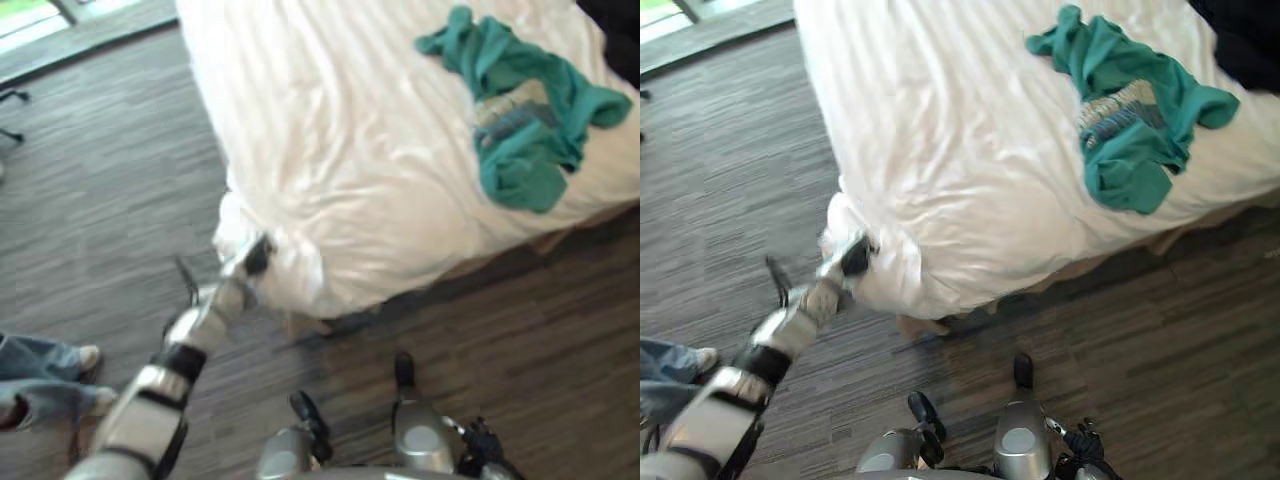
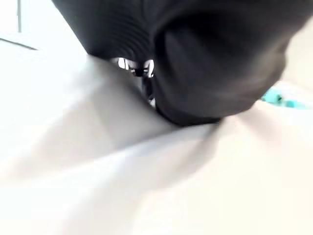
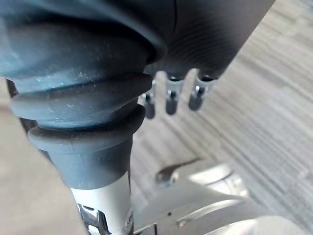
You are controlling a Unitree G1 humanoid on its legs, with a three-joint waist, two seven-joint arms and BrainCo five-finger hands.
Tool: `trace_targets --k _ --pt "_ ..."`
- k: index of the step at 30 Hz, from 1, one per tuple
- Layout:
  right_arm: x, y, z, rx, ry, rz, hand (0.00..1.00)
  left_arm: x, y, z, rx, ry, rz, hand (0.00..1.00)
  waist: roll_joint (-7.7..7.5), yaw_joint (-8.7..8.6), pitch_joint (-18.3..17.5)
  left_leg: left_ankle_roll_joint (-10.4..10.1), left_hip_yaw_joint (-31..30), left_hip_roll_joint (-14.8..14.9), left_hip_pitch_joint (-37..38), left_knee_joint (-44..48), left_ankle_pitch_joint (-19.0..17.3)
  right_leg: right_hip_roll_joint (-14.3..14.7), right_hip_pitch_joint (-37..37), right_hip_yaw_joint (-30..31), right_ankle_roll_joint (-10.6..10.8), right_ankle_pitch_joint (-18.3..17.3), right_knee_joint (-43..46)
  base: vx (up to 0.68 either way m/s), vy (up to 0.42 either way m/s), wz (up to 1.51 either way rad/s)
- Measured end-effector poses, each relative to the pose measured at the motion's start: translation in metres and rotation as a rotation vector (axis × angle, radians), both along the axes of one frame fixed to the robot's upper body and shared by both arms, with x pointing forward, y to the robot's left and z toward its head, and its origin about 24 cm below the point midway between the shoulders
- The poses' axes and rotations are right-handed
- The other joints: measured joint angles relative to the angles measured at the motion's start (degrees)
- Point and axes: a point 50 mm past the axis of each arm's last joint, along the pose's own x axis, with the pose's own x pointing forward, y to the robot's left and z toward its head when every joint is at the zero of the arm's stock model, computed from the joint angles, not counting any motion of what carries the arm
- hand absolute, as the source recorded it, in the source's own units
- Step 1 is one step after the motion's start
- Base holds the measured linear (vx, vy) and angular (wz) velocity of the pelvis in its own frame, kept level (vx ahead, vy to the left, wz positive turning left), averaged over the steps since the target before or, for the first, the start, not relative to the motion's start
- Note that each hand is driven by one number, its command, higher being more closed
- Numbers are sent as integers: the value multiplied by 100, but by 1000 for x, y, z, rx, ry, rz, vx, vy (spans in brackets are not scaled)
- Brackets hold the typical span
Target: Tidy the bed and pick cloth on bed and put in laundry
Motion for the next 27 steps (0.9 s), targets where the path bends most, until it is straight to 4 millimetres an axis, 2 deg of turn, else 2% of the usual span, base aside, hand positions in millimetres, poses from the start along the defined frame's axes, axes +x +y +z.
trace_targets --k 1,2,3,4,6,7,8,9,10,13,15,16,19,27 --pt "-3 0 -2 3 22 5 0 -21 3 -23 -31 93 23 0 26 54 -88 0 -50 -1 42 -23 0 0 88 -49 3 -8 -35 -19 -8 20" --pt "-6 0 -3 1 37 11 0 -34 5 -37 -50 148 41 0 34 94 -153 -1 -84 -3 68 -26 -1 -1 147 -108 7 -14 -69 -24 -12 32" --pt "-11 -3 -4 -9 69 27 0 -63 7 -62 -96 241 93 0 37 171 -301 -2 -160 -3 109 -38 -1 -10 266 -199 14 -27 -104 -12 -8 28" --pt "-12 -4 -4 -10 77 31 0 -71 8 -69 -113 267 115 0 34 220 -356 -2 -192 -4 135 -51 -1 -10 317 -235 14 -28 -124 -29 -11 35" --pt "-13 -4 -6 -22 104 69 0 -106 13 -102 -133 417 211 0 -6 279 -645 -12 -276 -15 168 -155 17 -2 426 -324 15 -27 -219 -32 -10 20" --pt "-12 -4 -6 -21 103 76 0 -118 17 -112 -140 469 256 0 -21 286 -705 -17 -277 -16 170 -174 23 4 438 -350 14 -25 -238 -29 -15 4" --pt "-10 -2 -6 -10 100 91 0 -140 25 -129 -150 562 347 0 -44 275 -767 -20 -289 -19 222 -204 31 12 518 -382 9 -21 -292 0 0 0" --pt "-10 -1 -6 -9 102 104 0 -151 28 -135 -150 603 391 0 -56 276 -797 -25 -313 -21 273 -213 34 11 550 -412 11 -22 -297 5 -19 14" --pt "-11 1 -7 -9 114 122 0 -171 38 -146 -162 673 491 0 -95 269 -847 -27 -385 -21 313 -217 35 14 635 -472 15 -25 -330 22 -18 16" --pt "-15 3 -9 -4 137 134 0 -204 67 -154 -168 731 725 0 -190 303 -924 -32 -494 -18 358 -222 39 25 790 -589 14 -23 -418 12 -17 19" --pt "-18 4 -11 1 148 136 0 -213 75 -153 -165 736 783 0 -217 338 -951 -32 -554 -21 360 -224 39 27 837 -624 17 -20 -467 18 -10 15" --pt "-20 3 -11 -1 158 140 0 -221 80 -154 -162 740 829 0 -216 446 -1012 -32 -559 -26 360 -235 39 27 838 -624 27 -14 -483 0 0 0" --pt "-19 3 -11 -8 163 165 0 -229 79 -156 -177 757 863 0 -219 442 -1077 -32 -589 -32 364 -261 40 29 860 -665 35 -9 -509 30 -5 3" --pt "-17 7 -12 -7 170 202 0 -217 53 -162 -307 727 891 0 -308 426 -1156 -51 -658 -65 491 -344 52 28 1030 -771 104 -21 -609 10 -1 4"
